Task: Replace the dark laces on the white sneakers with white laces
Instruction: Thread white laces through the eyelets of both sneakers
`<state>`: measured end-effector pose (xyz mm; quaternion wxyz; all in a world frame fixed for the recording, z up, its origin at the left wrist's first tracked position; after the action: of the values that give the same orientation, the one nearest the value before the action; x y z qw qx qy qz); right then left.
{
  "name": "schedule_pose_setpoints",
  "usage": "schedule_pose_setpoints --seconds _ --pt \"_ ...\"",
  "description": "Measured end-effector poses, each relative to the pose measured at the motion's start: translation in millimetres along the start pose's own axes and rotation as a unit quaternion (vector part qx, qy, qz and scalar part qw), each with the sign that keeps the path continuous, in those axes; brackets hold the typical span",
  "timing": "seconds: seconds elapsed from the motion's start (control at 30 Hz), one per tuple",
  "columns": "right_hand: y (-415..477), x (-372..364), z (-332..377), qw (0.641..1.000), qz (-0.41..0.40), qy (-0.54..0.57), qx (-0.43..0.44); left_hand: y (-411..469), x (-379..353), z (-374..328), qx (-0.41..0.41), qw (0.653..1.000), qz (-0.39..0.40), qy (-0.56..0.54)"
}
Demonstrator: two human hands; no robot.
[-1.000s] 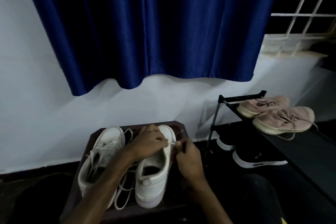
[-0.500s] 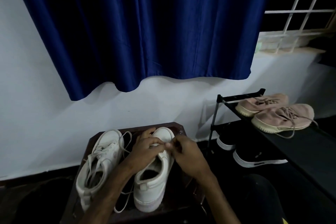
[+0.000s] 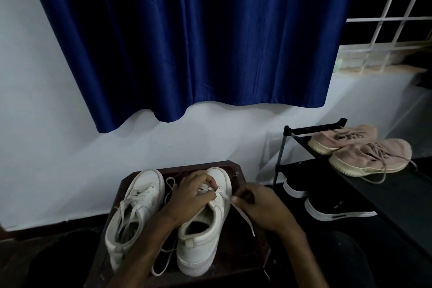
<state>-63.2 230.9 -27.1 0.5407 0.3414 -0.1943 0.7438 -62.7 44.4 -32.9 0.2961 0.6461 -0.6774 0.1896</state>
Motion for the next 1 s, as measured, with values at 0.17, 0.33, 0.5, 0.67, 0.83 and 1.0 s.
schedule_pose_setpoints --seconds 0.17,0.33,0.5,0.67,0.83,1.0 --pt "5.2 -25.6 17.4 0.994 -0.081 0.070 0.021 -0.1 1.7 -1.6 -0.007 1.000 -0.008 -0.010" --pt "-16.1 -8.0 -19.1 0.989 0.122 -0.051 -0.068 -1.8 2.4 -0.6 0.000 1.000 -0.002 -0.008" --pt "-8.3 12.5 -4.4 0.994 0.036 -0.094 -0.041 -5.2 1.9 -3.6 0.041 0.998 0.020 0.035" --pt "2.4 -18.7 28.3 0.996 -0.074 0.043 0.040 -9.1 4.6 -6.2 0.060 0.997 0.017 0.053" --pt "-23.7 -4.7 -16.7 0.969 0.174 -0.146 -0.093 -9.6 3.2 -7.4 0.070 0.996 0.027 0.044" --pt "-5.0 7.2 12.3 0.997 -0.030 -0.073 -0.024 -8.0 0.0 -0.8 0.081 0.996 0.020 -0.012"
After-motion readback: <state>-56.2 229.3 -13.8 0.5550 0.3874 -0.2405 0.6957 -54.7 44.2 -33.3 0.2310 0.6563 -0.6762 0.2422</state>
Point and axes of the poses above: each hand's wrist, its own y-axis towards the middle knuckle, its own x-axis out of the back of the hand, z = x × y, the point moved 7 cm from there along y, towards the middle knuckle, and after that the axes turned 1 degree about y, right-handed, at the moved point
